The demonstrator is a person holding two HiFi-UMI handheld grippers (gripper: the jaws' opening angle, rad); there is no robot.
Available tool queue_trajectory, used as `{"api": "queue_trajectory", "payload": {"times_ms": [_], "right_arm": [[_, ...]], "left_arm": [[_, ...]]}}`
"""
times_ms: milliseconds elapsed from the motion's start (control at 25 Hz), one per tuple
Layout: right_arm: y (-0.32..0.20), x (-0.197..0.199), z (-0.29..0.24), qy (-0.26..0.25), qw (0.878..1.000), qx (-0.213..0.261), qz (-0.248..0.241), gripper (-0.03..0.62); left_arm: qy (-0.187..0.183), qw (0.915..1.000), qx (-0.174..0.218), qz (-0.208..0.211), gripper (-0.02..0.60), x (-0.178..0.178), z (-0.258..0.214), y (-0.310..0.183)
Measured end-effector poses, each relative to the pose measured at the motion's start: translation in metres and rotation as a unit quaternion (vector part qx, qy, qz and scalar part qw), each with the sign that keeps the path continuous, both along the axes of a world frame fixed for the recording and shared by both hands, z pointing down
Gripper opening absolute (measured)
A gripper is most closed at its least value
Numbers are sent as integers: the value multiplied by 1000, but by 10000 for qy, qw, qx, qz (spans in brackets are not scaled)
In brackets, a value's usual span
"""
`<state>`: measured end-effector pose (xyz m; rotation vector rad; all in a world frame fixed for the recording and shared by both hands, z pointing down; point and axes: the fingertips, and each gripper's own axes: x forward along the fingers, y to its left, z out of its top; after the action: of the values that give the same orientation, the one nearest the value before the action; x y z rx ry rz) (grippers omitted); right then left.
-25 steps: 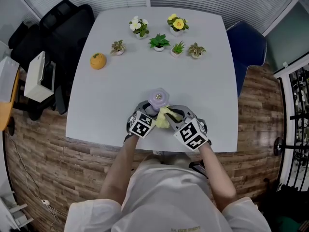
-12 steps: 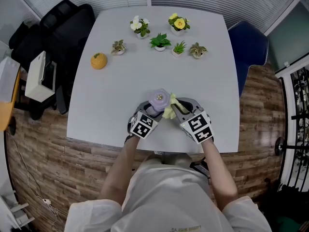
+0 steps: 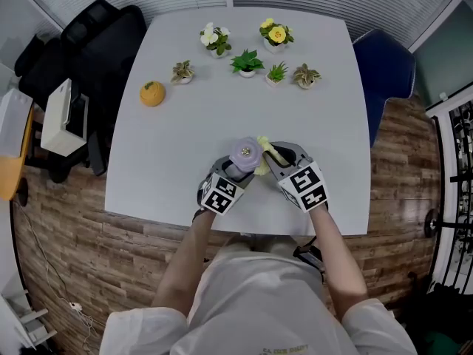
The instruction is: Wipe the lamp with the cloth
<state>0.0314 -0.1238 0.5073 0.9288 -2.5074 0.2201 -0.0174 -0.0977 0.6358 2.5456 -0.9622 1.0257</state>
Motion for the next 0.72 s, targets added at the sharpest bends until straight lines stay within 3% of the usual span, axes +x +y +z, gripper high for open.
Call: {"api": "queue_trajectory", "payload": {"times_ms": [720], "right_arm": [[-13, -15, 26, -199, 9986, -391, -303, 64]], "left_arm": [[8, 10000, -3, 12, 288, 0, 1, 0]]}}
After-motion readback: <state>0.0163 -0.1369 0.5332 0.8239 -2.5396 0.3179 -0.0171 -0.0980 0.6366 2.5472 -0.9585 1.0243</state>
